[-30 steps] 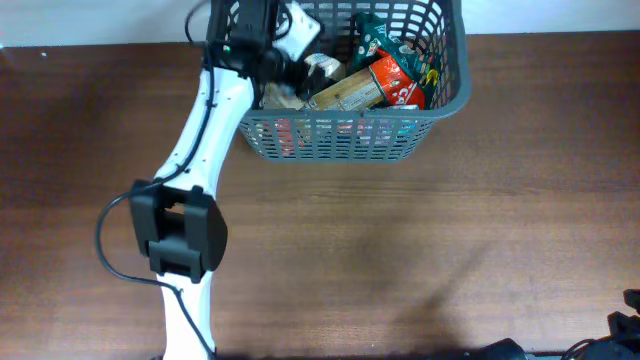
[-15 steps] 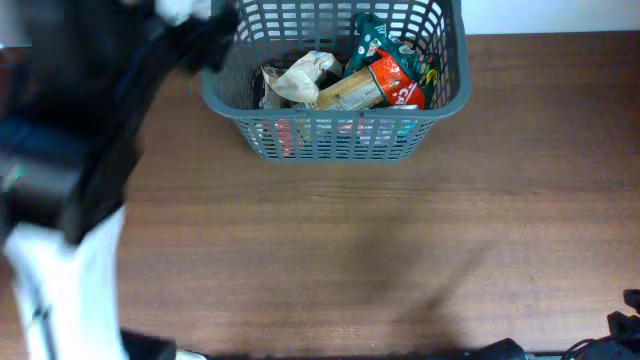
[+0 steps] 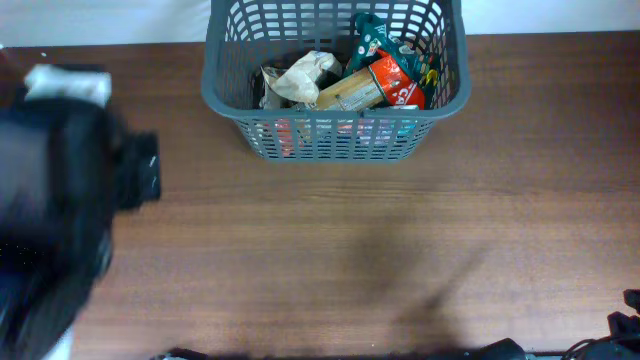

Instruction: Pack container

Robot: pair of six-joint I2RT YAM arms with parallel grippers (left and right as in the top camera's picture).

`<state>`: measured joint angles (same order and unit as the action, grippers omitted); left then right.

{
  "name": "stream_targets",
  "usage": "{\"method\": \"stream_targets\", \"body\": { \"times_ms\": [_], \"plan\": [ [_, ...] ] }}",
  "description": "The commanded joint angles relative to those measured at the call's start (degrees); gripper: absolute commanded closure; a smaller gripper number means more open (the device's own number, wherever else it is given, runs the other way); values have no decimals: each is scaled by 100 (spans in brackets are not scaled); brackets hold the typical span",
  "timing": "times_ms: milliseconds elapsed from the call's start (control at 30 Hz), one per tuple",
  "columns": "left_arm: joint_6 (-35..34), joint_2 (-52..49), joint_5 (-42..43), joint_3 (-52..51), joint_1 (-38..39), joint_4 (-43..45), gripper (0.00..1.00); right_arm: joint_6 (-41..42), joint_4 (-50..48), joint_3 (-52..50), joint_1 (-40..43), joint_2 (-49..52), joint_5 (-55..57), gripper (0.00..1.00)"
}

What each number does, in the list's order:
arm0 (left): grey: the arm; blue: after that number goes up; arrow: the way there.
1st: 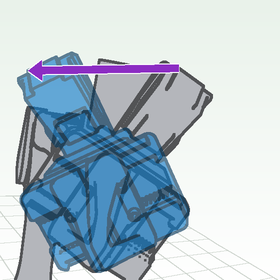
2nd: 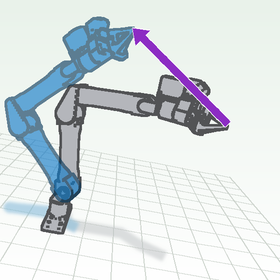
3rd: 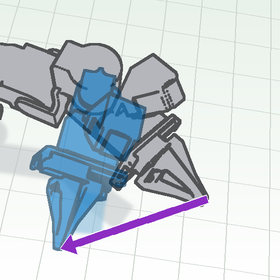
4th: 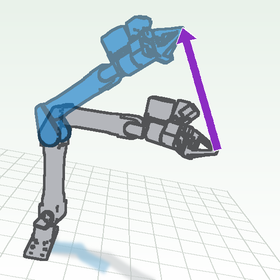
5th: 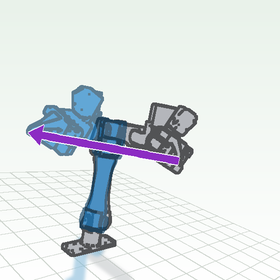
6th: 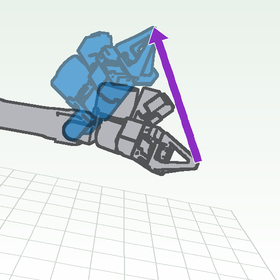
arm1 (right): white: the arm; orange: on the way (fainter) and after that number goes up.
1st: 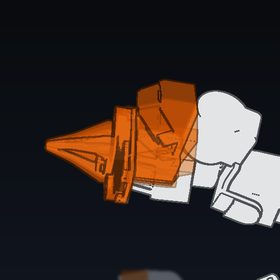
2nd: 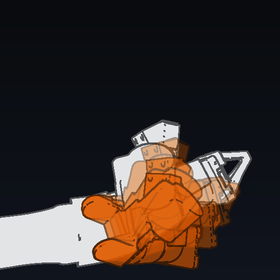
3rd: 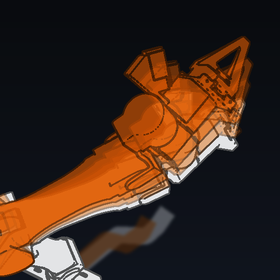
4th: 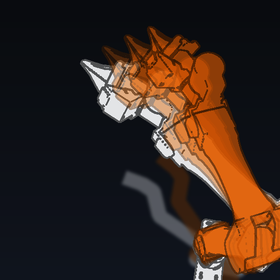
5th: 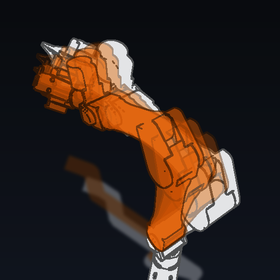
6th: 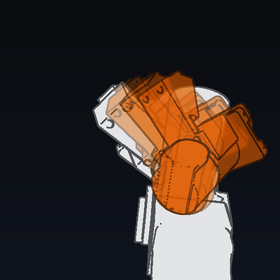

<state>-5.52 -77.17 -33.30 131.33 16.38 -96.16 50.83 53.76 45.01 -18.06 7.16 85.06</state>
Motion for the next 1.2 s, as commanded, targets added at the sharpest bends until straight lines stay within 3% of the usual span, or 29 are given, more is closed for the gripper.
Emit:
{"method": "stream_targets", "body": {
  "times_ms": [0,200,633,800,1167],
  "plan": [
    [-1097,1150,-96,-1165,120,-50,0,2,4,55,-42,-33,68,1],
    [-2044,2857,9,-3805,175,81,0,2,4,55,-42,-33,68,1],
    [-2081,5049,-468,-7167,173,2299,1,2,4,55,-42,-33,68,1],
    [-2422,5536,-463,-7440,173,2588,1,2,4,55,-42,-33,68,1],
    [-2352,6286,-319,-7407,173,2267,1,2,4,55,-42,-33,68,1]
  ]
}}
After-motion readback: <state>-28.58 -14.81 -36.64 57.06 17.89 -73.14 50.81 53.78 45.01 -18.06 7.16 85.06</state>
